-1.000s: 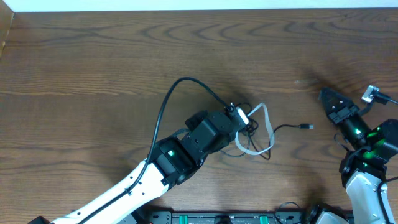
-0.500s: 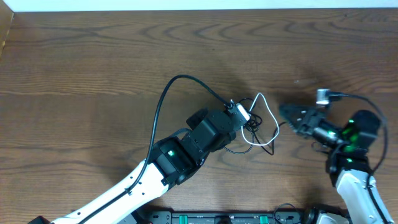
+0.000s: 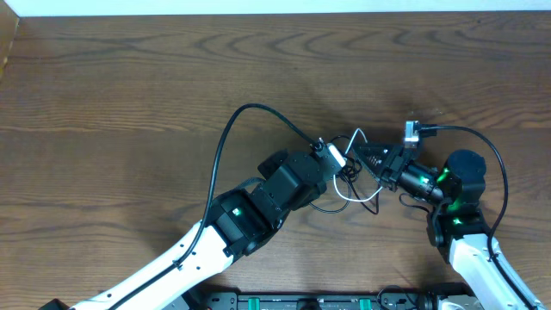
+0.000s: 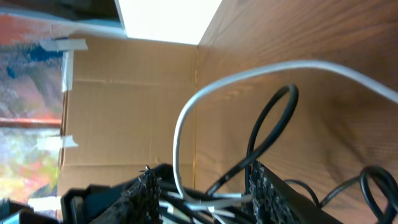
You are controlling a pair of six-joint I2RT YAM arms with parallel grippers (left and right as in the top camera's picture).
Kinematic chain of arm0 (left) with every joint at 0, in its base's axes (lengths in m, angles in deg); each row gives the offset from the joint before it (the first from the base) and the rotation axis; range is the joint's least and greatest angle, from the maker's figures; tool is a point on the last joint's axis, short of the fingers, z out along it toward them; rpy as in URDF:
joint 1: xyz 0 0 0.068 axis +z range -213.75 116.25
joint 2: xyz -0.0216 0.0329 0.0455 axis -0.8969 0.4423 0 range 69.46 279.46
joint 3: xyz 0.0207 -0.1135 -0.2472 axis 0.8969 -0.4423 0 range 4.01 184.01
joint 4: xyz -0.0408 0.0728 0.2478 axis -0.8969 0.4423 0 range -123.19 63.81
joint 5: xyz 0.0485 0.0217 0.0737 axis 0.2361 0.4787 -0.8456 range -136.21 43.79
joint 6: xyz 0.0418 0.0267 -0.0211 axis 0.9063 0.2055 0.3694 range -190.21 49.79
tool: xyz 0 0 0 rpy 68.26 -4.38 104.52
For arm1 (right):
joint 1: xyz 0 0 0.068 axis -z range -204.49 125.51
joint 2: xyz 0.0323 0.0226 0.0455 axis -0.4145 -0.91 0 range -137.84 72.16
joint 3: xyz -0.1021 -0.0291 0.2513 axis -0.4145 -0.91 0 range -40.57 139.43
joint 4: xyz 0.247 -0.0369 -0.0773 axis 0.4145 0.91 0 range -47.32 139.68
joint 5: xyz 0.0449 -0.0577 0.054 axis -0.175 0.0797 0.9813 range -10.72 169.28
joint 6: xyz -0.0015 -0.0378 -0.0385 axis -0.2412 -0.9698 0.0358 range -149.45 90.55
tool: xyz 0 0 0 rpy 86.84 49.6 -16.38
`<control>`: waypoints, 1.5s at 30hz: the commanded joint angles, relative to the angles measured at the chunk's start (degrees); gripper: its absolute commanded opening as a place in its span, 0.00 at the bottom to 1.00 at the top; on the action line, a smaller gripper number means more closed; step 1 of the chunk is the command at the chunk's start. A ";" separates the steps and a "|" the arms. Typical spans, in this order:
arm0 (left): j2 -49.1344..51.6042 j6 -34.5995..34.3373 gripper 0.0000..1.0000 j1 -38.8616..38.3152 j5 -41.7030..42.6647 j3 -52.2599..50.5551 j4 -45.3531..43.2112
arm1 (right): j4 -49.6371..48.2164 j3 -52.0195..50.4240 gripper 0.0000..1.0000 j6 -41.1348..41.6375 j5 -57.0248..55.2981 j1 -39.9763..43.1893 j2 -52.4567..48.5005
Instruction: Untangle cables
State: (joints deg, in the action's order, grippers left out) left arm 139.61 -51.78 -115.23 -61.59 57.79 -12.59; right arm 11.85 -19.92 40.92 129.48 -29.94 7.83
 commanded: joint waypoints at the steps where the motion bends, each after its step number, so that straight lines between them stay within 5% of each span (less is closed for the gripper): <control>1: -0.07 0.57 0.08 0.02 0.57 0.44 -0.33 | -0.74 0.31 0.43 2.05 -5.53 -1.49 0.24; 29: -0.07 0.55 0.08 0.02 1.25 0.44 -0.33 | -3.72 0.31 0.24 1.99 -11.76 -7.91 0.24; 33: -0.07 0.55 0.08 0.02 1.25 0.44 -0.33 | -4.20 0.31 0.03 2.01 -12.94 -7.93 0.24; 45: -0.07 0.48 0.08 0.02 1.25 0.44 -0.09 | -24.65 0.31 0.01 1.62 -13.88 -4.17 0.24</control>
State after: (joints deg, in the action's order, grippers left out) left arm 139.61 -51.78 -115.23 -60.87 57.79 -12.57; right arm -11.47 -20.03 43.34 116.60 -35.67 7.83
